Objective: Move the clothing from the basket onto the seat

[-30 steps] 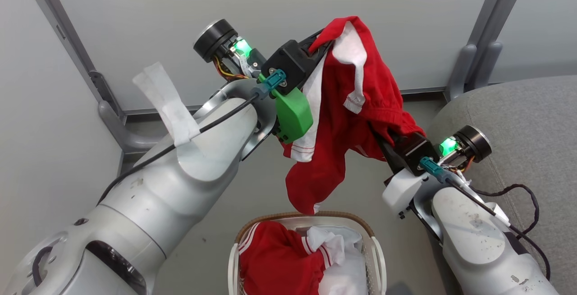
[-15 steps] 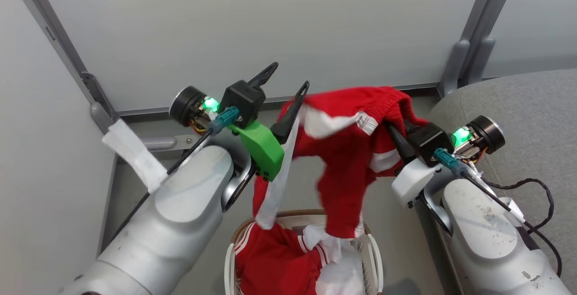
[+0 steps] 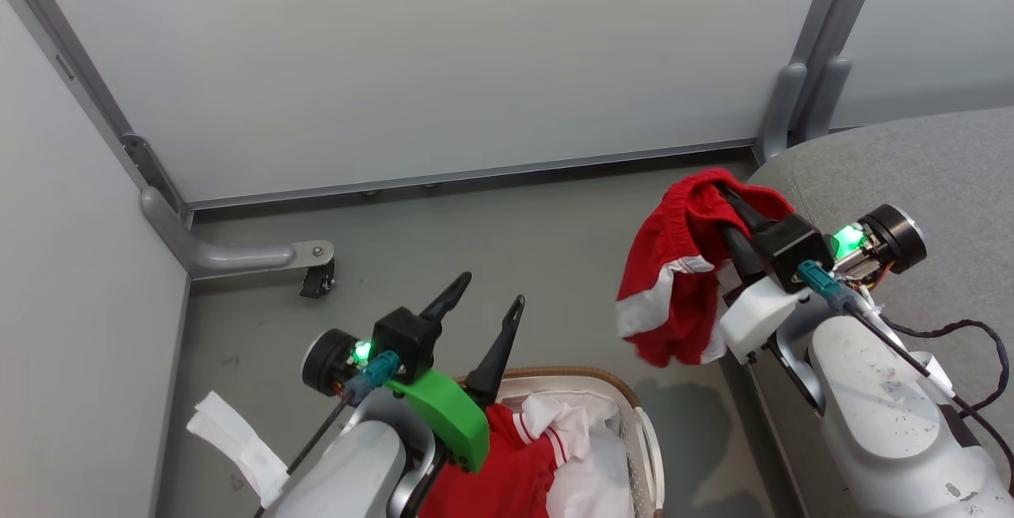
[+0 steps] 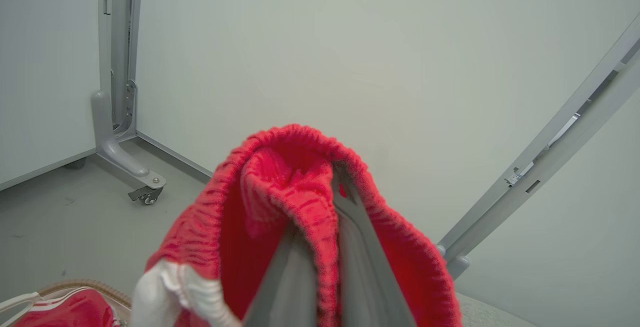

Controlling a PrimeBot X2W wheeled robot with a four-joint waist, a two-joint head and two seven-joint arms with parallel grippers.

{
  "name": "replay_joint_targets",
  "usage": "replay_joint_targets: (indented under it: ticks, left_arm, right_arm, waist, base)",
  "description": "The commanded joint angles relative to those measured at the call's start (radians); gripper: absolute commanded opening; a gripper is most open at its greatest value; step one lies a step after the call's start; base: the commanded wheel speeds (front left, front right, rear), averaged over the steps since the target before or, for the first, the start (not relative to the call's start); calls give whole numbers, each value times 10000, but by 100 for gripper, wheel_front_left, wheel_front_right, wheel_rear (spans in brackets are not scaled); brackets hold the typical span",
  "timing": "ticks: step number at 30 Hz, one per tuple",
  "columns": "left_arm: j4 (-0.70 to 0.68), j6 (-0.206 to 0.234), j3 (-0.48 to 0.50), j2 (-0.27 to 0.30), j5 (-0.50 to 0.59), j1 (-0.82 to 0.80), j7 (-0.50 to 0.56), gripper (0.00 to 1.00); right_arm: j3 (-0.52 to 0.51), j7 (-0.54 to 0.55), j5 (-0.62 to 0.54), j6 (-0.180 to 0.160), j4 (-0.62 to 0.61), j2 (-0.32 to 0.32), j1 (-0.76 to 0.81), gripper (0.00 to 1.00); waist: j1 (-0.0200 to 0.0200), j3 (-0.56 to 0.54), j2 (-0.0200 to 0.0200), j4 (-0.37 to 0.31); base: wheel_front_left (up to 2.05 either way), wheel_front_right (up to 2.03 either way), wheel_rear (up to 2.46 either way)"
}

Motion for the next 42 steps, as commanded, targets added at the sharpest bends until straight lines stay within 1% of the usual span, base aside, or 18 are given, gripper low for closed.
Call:
replay_joint_targets:
  ticks: [1, 7, 11, 15, 21, 24, 29, 33, 36, 42]
  left_arm:
    - [-129, -54, 136, -11, 247, 347, 8, 100]
    - [-486, -179, 529, -178, 799, 994, 8, 100]
    - [-820, -236, 734, -305, 1057, 1241, 8, 100]
    - [-1144, -264, 849, -428, 1370, 1424, 7, 100]
    - [-1644, -263, 1046, -518, 1543, 1749, 7, 100]
    - [-1763, -266, 959, -558, 1593, 1800, 8, 100]
    - [-1825, -260, 879, -572, 1608, 1752, 7, 100]
    - [-1820, -261, 822, -577, 1635, 1649, 7, 100]
    - [-1903, -261, 845, -572, 1743, 1533, 8, 100]
    - [-2089, -262, 730, -573, 1932, 1194, 8, 100]
  right_arm:
    - [-38, -49, -29, -10, -24, -74, 169, 0]
    - [-83, -49, -37, -10, -48, -127, 115, 0]
    - [20, -49, -89, -10, -27, -154, 10, 0]
    - [130, -49, -143, -12, -68, -279, -143, 0]
    - [198, -49, -199, -12, -143, -609, -327, 0]
    - [160, -49, -208, -12, -124, -827, -338, 0]
    - [58, -49, -183, -12, -65, -1089, -376, 0]
    - [21, -49, -109, -12, -60, -1184, -475, 0]
    - [132, -49, -108, -12, 13, -1170, -560, 0]
    - [268, -49, -28, -12, 186, -1377, -1381, 0]
  waist:
    - [0, -16, -1, -87]
    - [0, -60, -1, -388]
    - [0, -72, -1, -773]
    - [0, -96, -1, -1338]
    - [0, -75, -1, -2398]
    - [0, -49, -1, -2893]
    - [0, 74, -1, -3497]
    - [0, 267, -1, -3769]
    - [0, 451, -1, -3848]
    - [0, 1059, -1, -3645]
  base:
    - [0, 0, 0]
    - [0, 0, 0]
    - [0, 0, 0]
    - [0, 0, 0]
    - [0, 0, 0]
    - [0, 0, 0]
    - [0, 0, 0]
    - [0, 0, 0]
    - [0, 0, 0]
    - [0, 0, 0]
